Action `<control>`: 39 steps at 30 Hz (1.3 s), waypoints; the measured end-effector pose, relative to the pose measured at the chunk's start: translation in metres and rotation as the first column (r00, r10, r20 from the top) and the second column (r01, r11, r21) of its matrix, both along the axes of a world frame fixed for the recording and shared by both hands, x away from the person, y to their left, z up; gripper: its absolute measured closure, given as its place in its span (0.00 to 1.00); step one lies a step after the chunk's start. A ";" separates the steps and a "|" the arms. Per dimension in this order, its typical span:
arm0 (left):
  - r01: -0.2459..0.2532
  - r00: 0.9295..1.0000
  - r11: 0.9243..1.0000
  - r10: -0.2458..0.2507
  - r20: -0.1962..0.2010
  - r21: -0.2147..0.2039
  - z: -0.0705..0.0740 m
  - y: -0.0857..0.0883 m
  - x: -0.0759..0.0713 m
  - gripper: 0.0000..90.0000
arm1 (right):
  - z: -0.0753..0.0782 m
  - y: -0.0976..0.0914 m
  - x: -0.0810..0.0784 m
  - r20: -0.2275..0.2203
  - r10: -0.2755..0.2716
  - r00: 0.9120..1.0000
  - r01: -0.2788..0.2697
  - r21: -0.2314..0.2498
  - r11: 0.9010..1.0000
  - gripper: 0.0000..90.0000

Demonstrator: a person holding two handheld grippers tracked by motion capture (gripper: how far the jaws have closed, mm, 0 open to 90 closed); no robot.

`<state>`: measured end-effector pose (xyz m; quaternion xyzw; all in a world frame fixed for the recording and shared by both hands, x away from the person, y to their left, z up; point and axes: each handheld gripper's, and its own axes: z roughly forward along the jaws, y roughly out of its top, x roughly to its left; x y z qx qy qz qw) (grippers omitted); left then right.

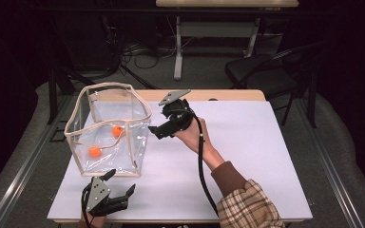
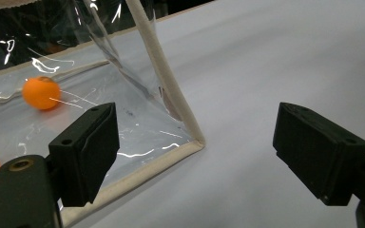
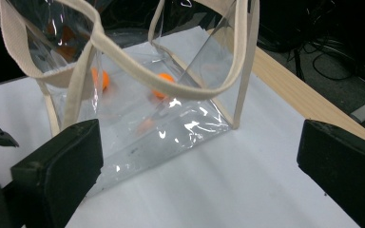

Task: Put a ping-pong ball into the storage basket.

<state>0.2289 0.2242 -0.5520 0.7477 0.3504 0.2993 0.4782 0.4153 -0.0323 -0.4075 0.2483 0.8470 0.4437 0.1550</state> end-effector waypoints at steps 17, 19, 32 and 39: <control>0.001 1.000 1.000 -0.001 0.000 -0.001 0.000 0.001 -0.001 0.18 | -0.026 -0.032 -0.030 -0.015 -0.002 1.000 0.002 -0.021 1.000 0.00; 0.006 1.000 1.000 -0.006 0.001 0.004 0.000 0.001 -0.001 0.18 | -0.031 -0.035 -0.034 -0.016 -0.003 1.000 0.003 -0.024 1.000 0.00; 0.017 1.000 1.000 -0.017 0.000 0.008 0.000 0.000 0.001 0.18 | -0.046 -0.066 -0.055 -0.014 -0.023 1.000 0.023 -0.008 1.000 0.00; 0.017 1.000 1.000 -0.017 0.002 0.007 0.000 -0.001 0.001 0.18 | -0.055 -0.084 -0.069 -0.007 -0.040 0.999 0.040 -0.019 0.999 0.00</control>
